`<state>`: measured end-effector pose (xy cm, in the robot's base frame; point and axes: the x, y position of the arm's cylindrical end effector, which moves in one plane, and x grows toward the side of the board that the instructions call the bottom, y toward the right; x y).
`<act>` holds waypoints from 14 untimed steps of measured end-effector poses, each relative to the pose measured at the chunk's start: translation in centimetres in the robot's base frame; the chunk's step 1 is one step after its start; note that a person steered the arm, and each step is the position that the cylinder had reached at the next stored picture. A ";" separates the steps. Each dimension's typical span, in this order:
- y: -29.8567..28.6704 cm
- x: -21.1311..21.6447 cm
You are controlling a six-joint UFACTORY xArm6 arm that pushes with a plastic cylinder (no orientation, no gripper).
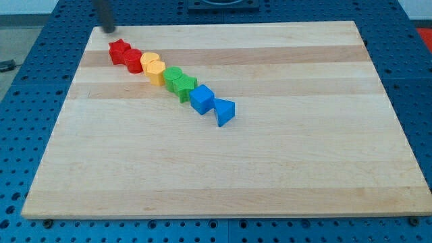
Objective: Separate the green star from the green circle
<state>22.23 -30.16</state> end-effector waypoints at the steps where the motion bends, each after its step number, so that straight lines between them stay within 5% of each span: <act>1: -0.3 0.5; 3: 5.8 17.4; 9: 21.3 15.2; 14: 38.6 31.2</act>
<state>53.40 8.47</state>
